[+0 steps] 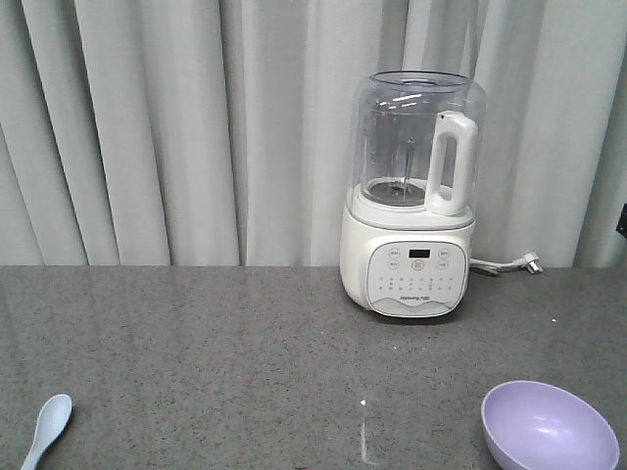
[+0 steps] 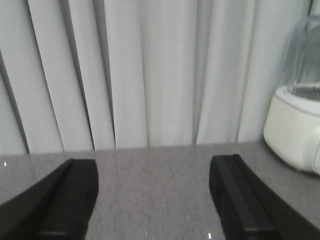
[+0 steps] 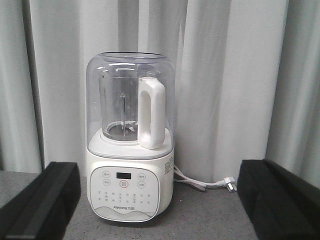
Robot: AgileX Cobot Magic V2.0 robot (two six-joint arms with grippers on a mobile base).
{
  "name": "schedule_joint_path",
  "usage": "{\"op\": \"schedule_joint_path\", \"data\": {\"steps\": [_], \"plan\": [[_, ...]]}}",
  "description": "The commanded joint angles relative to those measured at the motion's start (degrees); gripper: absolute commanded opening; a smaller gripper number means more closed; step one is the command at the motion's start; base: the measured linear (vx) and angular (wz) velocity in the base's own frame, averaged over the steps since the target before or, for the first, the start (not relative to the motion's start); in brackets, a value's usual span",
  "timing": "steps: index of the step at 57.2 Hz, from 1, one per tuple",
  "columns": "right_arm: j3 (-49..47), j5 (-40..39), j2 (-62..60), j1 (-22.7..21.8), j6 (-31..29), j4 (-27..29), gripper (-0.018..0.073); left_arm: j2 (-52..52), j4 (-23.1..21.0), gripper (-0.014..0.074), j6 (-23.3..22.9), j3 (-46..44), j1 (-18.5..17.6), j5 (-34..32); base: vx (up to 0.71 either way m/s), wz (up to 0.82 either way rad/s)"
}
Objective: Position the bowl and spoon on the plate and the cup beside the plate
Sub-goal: 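Lower the left gripper onto the white spoon handle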
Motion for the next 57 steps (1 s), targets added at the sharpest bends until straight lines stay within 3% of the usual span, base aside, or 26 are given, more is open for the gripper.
{"op": "schedule_joint_path", "data": {"steps": [1, 10, 24, 31, 42, 57], "plan": [[-2.05, -5.17, 0.02, 0.07, -0.33, 0.18, 0.0653, 2.01, -0.67, 0.059, -0.54, -1.97, -0.07, 4.15, 0.0, 0.0], [-1.99, -4.9, 0.67, 0.07, -0.33, 0.18, 0.0567, 11.04, -0.07, 0.059, -3.21, -1.97, -0.07, 11.65, 0.0, 0.0], [-1.93, -1.97, 1.94, 0.07, -0.33, 0.13, 0.051, 24.5, 8.37, 0.059, -13.34, -2.02, -0.07, 15.33, 0.0, 0.0], [-1.93, -1.16, 3.15, 0.07, -0.33, 0.13, 0.051, 29.91, 8.19, 0.059, -13.48, -3.18, -0.07, 17.3, 0.0, 0.0], [-1.93, -0.27, 4.75, 0.07, -0.33, 0.07, 0.051, 37.88, 8.3, 0.059, -12.15, -12.08, -0.07, 27.37, 0.0, 0.0], [-1.93, -0.18, 4.99, 0.07, -0.39, -0.84, 0.051, 43.65, 8.34, 0.059, -11.75, -14.61, -0.07, 28.54, 0.0, 0.0]]}}
